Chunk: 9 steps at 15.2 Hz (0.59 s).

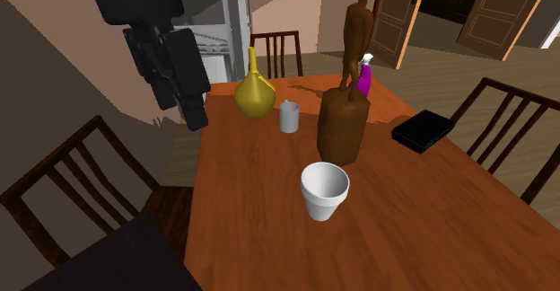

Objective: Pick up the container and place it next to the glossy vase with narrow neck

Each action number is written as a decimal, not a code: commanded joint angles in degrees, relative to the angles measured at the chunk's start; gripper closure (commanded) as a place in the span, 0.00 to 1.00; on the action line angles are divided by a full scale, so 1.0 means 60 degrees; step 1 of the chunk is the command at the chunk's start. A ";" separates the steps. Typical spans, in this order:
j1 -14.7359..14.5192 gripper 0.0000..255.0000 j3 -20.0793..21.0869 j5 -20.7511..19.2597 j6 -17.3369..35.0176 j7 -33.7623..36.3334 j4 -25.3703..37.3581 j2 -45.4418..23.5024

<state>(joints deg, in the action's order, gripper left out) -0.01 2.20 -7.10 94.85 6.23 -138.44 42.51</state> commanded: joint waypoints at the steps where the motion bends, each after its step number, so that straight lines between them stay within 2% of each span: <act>1: 0.0000 0.00 0.0000 0.0000 0.0000 0.0000 0.0000 0.0000; 9: 0.0079 0.00 -0.0364 -0.0012 0.2341 -0.0193 0.0130 -0.2566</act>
<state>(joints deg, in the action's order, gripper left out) 0.49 0.17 -7.27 107.22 5.12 -138.13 29.26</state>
